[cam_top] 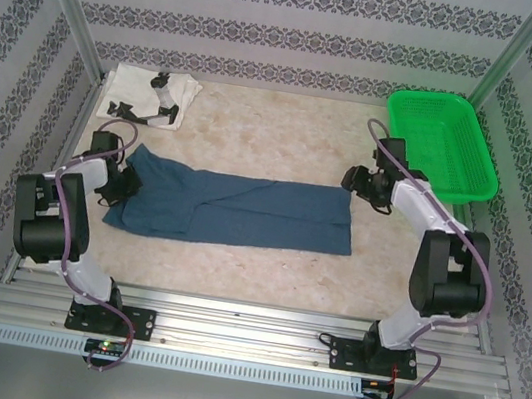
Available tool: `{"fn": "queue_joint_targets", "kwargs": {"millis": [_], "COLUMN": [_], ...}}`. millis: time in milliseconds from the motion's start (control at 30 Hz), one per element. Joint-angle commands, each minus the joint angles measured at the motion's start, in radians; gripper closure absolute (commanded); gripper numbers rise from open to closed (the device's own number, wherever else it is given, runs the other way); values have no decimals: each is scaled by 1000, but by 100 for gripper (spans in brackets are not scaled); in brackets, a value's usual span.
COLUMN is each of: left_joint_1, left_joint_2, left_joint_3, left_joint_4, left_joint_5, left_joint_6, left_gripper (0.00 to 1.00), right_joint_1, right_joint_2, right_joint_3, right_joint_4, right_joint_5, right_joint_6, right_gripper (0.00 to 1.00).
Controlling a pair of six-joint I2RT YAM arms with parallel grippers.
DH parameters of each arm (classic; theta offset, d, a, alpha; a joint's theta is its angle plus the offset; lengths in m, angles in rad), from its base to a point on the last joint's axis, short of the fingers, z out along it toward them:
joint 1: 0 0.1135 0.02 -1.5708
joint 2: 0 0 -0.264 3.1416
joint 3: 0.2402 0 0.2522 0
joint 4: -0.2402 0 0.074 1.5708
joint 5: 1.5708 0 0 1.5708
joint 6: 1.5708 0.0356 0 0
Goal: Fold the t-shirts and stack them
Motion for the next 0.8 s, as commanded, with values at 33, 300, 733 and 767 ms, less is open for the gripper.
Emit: {"fn": "queue_joint_targets", "kwargs": {"millis": [33, 300, 733, 767], "left_joint_1": [-17, -28, -189, -209], "left_joint_2": [52, 147, 387, 417], "left_joint_3": [21, 154, 470, 517], "left_joint_4": [-70, -114, -241, -262], "left_joint_5": [-62, -58, -150, -170], "left_joint_6": [14, 49, 92, 96], "left_gripper": [100, 100, 100, 100], "right_joint_1": [12, 8, 24, 28], "right_joint_2": [68, 165, 36, 19], "right_joint_3": [25, 125, -112, -136], "right_joint_4": [-11, -50, -30, -31], "right_joint_5": [-15, -96, -54, -56], "right_joint_6": [-11, -79, 27, 32], "right_gripper": [41, 41, 50, 50]}}
